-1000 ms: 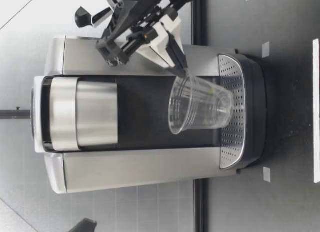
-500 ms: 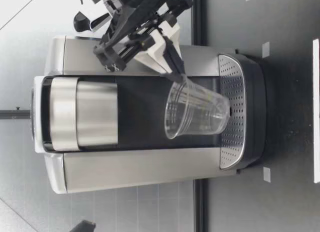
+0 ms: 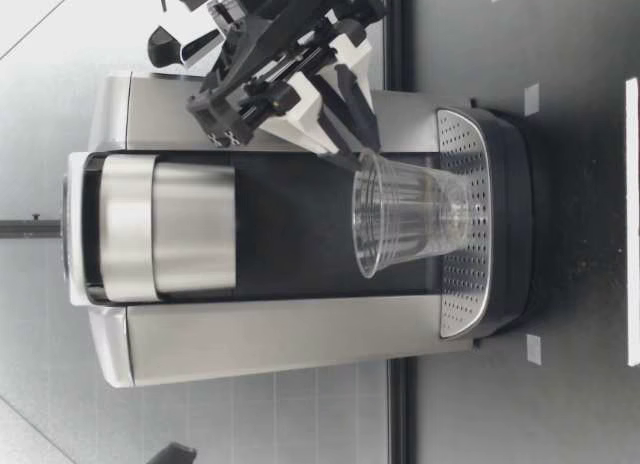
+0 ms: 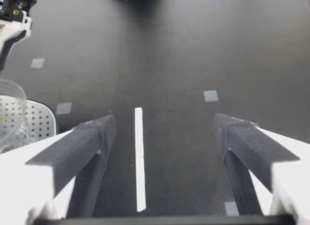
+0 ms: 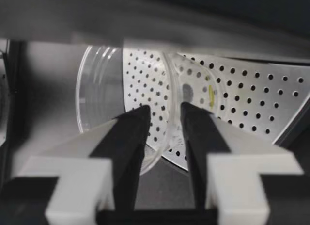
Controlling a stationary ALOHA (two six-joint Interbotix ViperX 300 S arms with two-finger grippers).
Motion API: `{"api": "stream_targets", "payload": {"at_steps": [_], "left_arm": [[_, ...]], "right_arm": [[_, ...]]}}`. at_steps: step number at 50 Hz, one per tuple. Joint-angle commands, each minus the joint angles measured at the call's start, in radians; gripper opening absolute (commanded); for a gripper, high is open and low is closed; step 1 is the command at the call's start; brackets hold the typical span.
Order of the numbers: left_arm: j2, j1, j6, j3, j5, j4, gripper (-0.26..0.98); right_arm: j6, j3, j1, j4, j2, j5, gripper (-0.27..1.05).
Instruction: Place the coffee capsule inside the capsule container, then place the cup onto the center of the cup tray, then push the 'Hot Water' and 'Travel Mug' buttons.
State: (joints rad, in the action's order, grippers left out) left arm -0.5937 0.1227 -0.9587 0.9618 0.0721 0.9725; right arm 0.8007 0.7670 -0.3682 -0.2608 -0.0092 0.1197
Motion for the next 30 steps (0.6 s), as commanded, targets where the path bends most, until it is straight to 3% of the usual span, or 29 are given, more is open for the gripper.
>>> {"api": "stream_targets", "payload": {"at_steps": [1, 20, 25, 30], "left_arm": [[-0.008, -0.003, -0.002, -0.012, -0.008, -0.006, 0.75], [-0.015, -0.003, -0.002, -0.012, -0.002, -0.012, 0.75], [-0.014, -0.011, -0.002, -0.012, 0.002, -0.017, 0.75], [-0.012, -0.034, -0.003, -0.017, 0.000, -0.029, 0.74]], "right_arm": [[-0.002, -0.008, -0.005, 0.003, -0.046, 0.011, 0.42], [-0.006, 0.129, -0.017, 0.051, -0.249, 0.009, 0.42], [-0.009, 0.160, 0.008, 0.107, -0.298, 0.011, 0.42], [-0.044, 0.187, 0.066, 0.267, -0.345, 0.015, 0.42]]}}
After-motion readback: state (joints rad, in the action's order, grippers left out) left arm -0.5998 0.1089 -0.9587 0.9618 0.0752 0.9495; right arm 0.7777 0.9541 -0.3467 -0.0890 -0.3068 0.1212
